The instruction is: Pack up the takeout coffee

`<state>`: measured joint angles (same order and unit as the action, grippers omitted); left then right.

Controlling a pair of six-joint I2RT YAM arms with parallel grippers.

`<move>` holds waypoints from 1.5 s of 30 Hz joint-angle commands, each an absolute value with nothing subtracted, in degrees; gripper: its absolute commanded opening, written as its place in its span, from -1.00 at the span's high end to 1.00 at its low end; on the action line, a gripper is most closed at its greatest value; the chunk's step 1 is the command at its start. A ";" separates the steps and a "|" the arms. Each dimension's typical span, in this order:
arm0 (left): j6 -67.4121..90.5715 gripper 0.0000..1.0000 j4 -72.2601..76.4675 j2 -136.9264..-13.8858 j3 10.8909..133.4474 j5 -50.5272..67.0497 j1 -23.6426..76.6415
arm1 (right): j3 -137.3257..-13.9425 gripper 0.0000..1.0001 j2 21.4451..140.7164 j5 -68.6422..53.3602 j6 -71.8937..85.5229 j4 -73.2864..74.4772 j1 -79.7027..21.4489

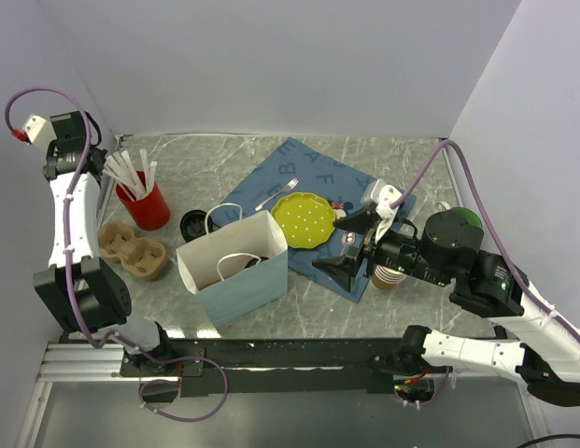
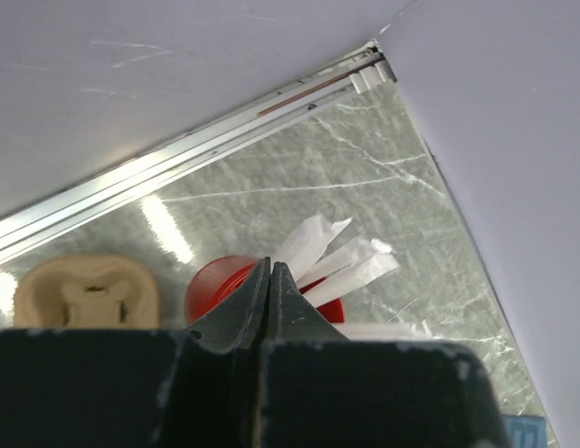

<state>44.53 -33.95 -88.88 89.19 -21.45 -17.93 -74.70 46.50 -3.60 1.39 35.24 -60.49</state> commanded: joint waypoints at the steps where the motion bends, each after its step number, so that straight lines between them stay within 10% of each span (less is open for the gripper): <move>1: 42.81 0.96 -40.34 -83.59 93.86 -25.40 -17.58 | -77.17 -0.99 46.76 -2.20 -0.88 33.66 -60.21; 13: 36.48 0.98 -46.75 -71.11 105.81 -15.48 -16.96 | -76.99 -0.99 45.53 -0.18 4.74 36.47 -60.21; 32: 49.75 0.98 -37.44 -56.88 106.01 53.33 -16.96 | -85.87 -0.99 46.85 12.83 12.04 52.91 -60.29; 45: 46.67 0.98 -44.12 -49.14 98.18 60.21 -16.17 | -88.24 -0.99 46.85 14.41 15.38 54.67 -60.21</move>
<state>45.78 -44.84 -50.72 102.13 56.82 -16.36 -86.37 46.59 12.93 13.69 54.83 -60.49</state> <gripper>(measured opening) 0.022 0.994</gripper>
